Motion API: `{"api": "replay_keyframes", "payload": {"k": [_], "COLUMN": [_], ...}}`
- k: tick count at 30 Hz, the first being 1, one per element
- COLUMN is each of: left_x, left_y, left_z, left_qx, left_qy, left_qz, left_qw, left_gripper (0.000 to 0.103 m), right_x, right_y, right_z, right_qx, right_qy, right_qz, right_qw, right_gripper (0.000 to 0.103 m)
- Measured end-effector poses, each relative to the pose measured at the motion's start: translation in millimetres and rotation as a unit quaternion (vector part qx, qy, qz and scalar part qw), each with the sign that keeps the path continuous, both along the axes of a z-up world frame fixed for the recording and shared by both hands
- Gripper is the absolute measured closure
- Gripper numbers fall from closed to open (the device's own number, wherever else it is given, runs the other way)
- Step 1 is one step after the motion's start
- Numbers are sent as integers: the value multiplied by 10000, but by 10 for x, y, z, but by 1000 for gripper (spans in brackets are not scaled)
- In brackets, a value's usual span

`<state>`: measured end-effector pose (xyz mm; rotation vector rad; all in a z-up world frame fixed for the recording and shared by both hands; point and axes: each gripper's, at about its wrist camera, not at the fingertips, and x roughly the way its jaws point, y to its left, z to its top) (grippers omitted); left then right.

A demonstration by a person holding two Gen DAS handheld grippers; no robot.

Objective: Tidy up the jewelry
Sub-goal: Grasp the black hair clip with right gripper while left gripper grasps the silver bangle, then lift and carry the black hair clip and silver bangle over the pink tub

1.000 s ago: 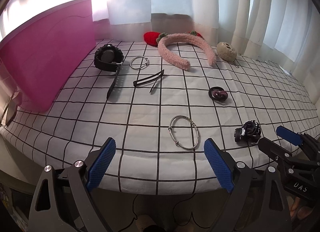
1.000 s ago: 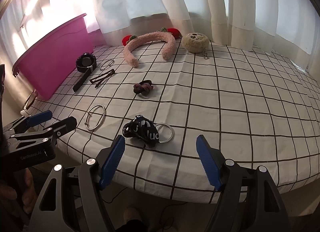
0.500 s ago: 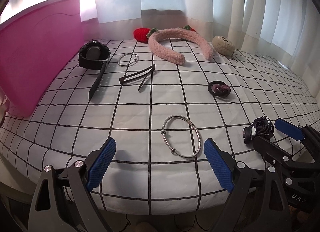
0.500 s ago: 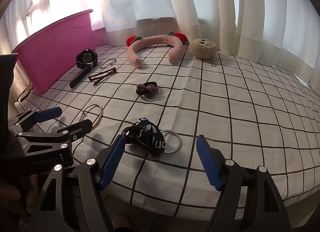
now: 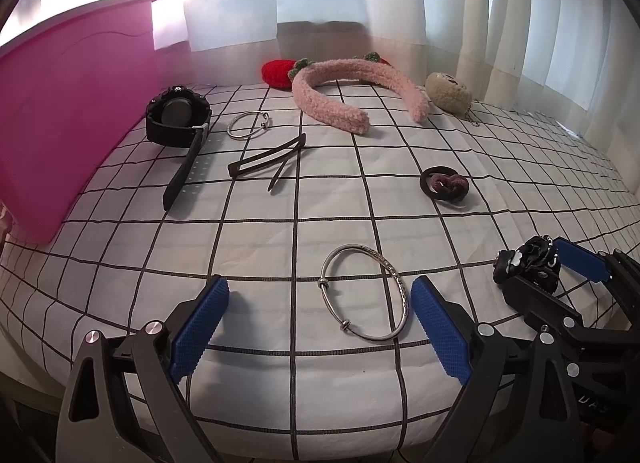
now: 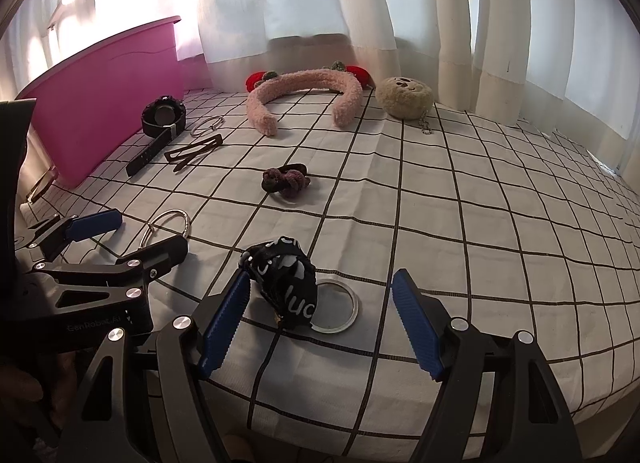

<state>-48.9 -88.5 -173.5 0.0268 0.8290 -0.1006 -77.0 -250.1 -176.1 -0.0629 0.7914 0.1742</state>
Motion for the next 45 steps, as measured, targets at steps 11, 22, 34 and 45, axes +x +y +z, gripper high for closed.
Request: {"api": "replay_keyframes", "payload": {"k": [11, 22, 34, 45], "left_x": [-81, -192, -138, -160], "left_y": [-18, -182, -87, 8], "left_z": [-13, 26, 91, 217], "left_qx": [-32, 18, -205, -283], "left_qy": [-315, -367, -242, -237], "left_qz": [131, -66, 131, 276], "left_qw": [9994, 9993, 9994, 9989], "left_gripper": [22, 63, 64, 64], "right_x": [-12, 5, 23, 76], "right_y": [47, 60, 12, -165], "right_z": [-28, -4, 78, 119], "right_qx": [-229, -274, -132, 529], "right_qy": [-171, -207, -258, 23], "right_qz": [47, 190, 207, 8], "right_qw": [9996, 9992, 9994, 9986], "right_gripper": [33, 59, 78, 78]}}
